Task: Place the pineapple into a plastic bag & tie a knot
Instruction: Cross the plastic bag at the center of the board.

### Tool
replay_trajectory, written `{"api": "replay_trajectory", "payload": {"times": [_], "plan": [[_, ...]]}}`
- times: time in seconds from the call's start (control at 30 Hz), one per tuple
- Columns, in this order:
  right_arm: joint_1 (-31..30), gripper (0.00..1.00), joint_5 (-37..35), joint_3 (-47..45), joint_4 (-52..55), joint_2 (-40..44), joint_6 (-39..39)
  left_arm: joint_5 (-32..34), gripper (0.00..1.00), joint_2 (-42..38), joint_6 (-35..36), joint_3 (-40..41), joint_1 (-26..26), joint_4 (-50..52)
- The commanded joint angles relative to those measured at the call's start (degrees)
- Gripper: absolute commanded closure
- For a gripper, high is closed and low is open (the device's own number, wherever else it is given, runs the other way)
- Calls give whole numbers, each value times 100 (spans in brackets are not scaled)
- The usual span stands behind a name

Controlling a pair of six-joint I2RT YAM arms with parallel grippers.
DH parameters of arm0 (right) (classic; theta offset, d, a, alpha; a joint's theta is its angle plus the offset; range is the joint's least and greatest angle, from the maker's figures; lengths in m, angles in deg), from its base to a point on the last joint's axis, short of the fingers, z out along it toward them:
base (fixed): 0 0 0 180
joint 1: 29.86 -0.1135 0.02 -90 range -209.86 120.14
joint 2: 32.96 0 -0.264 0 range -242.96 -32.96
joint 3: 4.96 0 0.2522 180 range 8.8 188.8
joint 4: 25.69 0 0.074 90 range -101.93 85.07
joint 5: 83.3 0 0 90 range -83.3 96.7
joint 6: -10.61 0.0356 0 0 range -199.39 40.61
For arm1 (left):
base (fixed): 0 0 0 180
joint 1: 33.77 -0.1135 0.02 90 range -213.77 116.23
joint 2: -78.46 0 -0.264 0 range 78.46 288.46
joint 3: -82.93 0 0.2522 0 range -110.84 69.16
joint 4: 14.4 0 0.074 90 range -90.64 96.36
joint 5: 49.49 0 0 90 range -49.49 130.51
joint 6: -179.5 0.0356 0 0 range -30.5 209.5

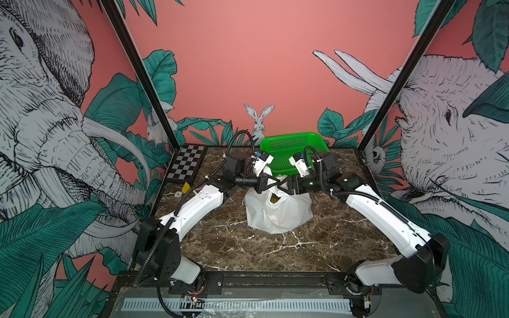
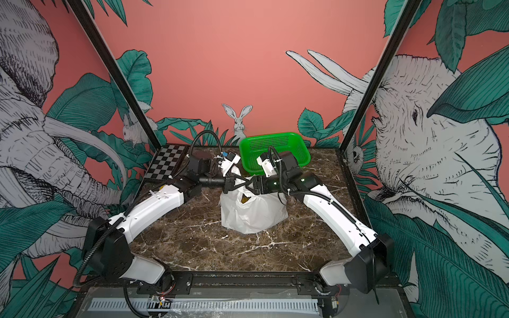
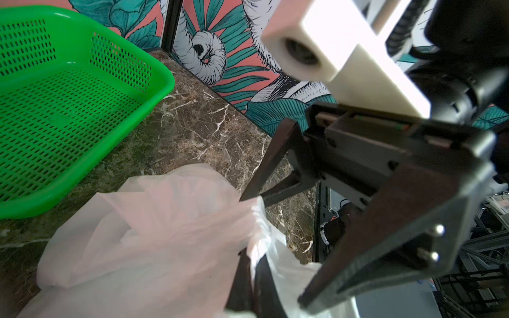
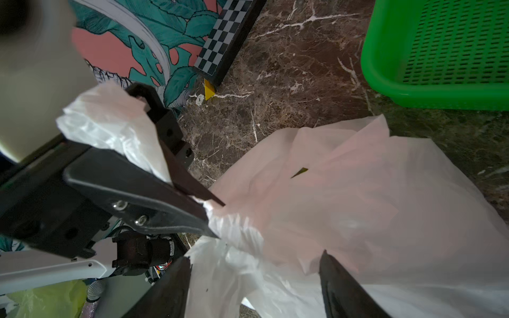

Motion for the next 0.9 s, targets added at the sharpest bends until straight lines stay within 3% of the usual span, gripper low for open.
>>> {"api": "replay_trajectory", "payload": {"times": [0.0,0.17,0.27,0.47,0.7,0.87], "plan": [[-123,28,-75,77,287,92,-454,-232,100,-126,150,-232,29,-173],[-120,30,-290,-116,388,186,-443,-243,100,-113,145,-270,29,-181],[-120,29,-289,-71,307,486,2,-133,100,-129,242,-273,29,-104],[-111,29,-482,312,7,1035,2338,382,100,-250,725,-256,29,152],[-321,28,-1080,-776,-1728,1221,6037,905,100,-435,1212,-247,29,108],[-723,28,-1758,-962,-2439,1085,6757,1016,100,-534,1329,-279,29,128]]}}
